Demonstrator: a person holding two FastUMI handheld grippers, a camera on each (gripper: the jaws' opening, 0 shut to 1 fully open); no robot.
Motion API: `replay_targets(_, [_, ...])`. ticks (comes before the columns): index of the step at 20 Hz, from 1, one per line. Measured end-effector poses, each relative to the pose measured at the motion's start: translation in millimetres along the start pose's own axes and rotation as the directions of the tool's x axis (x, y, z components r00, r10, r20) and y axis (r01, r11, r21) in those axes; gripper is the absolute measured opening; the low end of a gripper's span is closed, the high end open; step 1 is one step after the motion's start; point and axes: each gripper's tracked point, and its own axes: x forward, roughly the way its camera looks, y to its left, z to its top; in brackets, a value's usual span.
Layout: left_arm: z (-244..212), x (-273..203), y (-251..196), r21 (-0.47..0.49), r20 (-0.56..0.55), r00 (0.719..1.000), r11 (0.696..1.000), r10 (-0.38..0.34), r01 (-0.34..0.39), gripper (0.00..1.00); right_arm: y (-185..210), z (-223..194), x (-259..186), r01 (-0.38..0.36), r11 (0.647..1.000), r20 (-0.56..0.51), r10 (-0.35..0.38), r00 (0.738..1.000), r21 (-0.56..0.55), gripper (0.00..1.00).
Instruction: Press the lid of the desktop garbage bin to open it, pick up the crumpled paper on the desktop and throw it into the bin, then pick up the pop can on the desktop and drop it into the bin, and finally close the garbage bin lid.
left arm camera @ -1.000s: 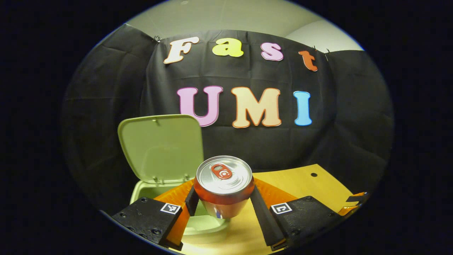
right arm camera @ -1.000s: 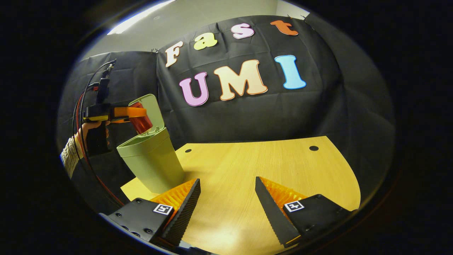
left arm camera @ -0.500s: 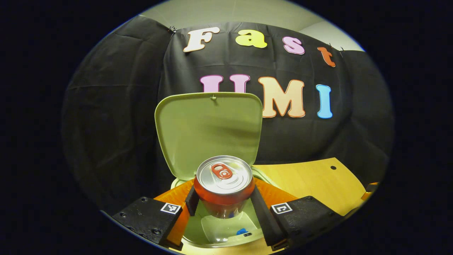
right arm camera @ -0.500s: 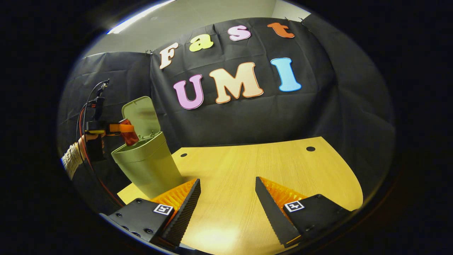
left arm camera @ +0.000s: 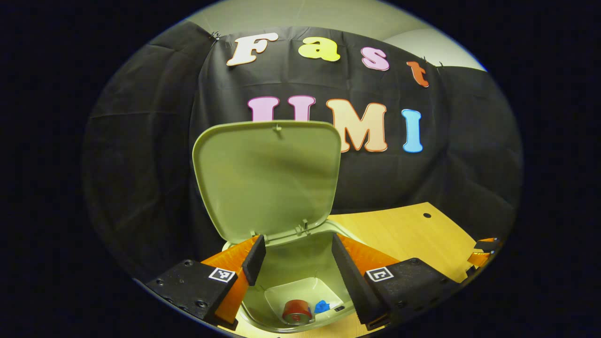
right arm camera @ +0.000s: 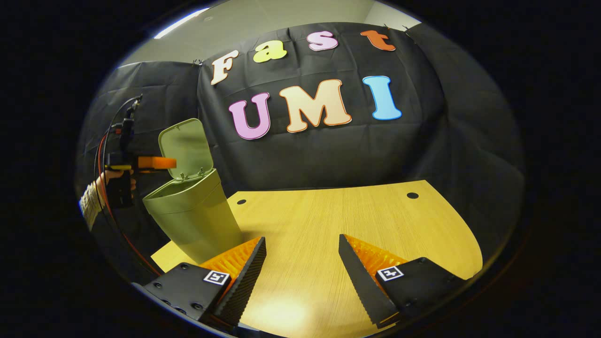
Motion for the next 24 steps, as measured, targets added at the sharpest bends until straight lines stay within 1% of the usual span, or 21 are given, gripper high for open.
replay_targets(1, [10, -3, 0, 0.009, 0.014, 1.0, 1.0, -0.004, 0.004, 0.87, 0, -2, 1, -0.007, 1.0, -0.008, 0.006, 1.0, -0.007, 0.98])
replay_targets(4, [45, -12, -3, 0.022, 0.051, 0.999, 1.0, -0.014, 0.012, 0.88, 4, -7, 5, -0.034, 0.999, -0.024, 0.034, 0.999, -0.01, 0.98])
replay_targets(10, [102, -20, 6, -0.027, 0.117, 0.993, 1.0, 0.005, -0.002, 0.87, 9, -20, 13, -0.054, 0.997, -0.066, 0.05, 0.997, -0.053, 0.98])
replay_targets(13, [129, -15, 14, 0.004, 0.146, 0.989, 0.999, 0.031, -0.032, 0.87, 11, -25, 14, -0.059, 0.997, -0.081, 0.055, 0.995, -0.048, 0.98])
replay_targets(15, [148, -9, 15, 0.021, 0.17, 0.985, 0.999, 0.035, -0.039, 0.87, 15, -27, 16, -0.067, 0.998, -0.084, 0.065, 0.994, -0.021, 0.98])
replay_targets(17, [160, 3, 20, 0.027, 0.171, 0.984, 0.998, 0.047, -0.052, 0.87, 20, -28, 19, -0.068, 0.998, -0.086, 0.068, 0.994, 0.002, 0.98])
replay_targets(21, [168, 29, 29, 0.027, 0.152, 0.986, 0.997, 0.069, -0.074, 0.88, 16, -34, 23, -0.029, 1.0, -0.102, 0.028, 0.994, -0.008, 0.98])
replay_targets(24, [165, 47, 37, 0.039, 0.131, 0.989, 0.996, 0.073, -0.079, 0.87, 13, -37, 22, -0.009, 1.0, -0.112, 0.009, 0.994, 0.001, 0.98])
